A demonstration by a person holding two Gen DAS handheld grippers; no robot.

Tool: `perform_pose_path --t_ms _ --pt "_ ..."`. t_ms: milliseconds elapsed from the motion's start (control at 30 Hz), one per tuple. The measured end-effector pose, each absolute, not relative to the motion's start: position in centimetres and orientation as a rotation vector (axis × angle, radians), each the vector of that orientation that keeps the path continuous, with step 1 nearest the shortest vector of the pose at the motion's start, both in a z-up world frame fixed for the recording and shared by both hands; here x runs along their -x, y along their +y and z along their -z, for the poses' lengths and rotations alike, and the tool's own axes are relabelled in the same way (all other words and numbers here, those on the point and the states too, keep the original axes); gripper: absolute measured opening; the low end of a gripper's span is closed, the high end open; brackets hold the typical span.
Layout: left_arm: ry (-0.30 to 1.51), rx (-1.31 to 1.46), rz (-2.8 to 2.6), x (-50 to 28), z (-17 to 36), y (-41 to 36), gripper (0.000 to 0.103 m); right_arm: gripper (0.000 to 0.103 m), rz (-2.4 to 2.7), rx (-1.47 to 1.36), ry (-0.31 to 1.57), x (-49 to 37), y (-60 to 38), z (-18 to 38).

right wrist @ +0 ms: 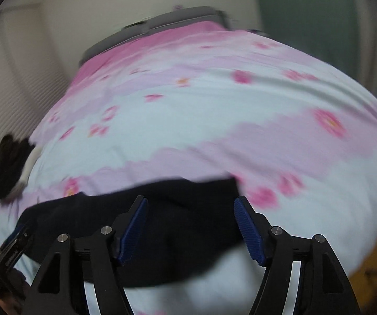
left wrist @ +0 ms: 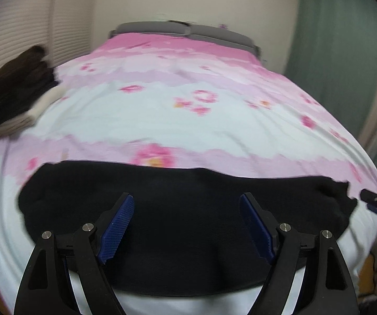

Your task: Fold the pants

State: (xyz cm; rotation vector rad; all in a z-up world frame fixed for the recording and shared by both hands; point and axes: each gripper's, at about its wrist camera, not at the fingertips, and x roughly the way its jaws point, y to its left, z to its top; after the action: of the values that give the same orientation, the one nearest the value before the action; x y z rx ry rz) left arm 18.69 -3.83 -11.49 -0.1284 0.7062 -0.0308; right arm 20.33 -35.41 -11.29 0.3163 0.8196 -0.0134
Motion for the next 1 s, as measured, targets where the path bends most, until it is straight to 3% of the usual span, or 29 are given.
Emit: perform_pose_path --t_ms 167,433,767,900,1000 --pt "0.698 0.050 0.134 -19.4 10.7 -8.7 0.082 0.068 0.004 -0.460 0.835 -19.7 -37.4 13.8" --pt "0.710 0.003 0.185 -20.3 10.6 -12.4 0.082 0.054 -0.033 -0.651 0.923 -21.8 -39.5 17.5" --pt "0.737 -0.018 0.196 -20.9 11.7 -14.3 0.082 0.055 -0.060 -0.950 0.920 -20.0 -39.9 21.6" --pt "0.745 -0.012 0.182 -20.8 11.8 -13.8 0.082 0.066 -0.089 -1.076 0.895 -20.7 -39.8 23.3" --pt "0.749 0.003 0.165 -20.8 11.8 -12.9 0.082 0.068 -0.143 -1.158 0.859 -21.1 -39.7 24.0"
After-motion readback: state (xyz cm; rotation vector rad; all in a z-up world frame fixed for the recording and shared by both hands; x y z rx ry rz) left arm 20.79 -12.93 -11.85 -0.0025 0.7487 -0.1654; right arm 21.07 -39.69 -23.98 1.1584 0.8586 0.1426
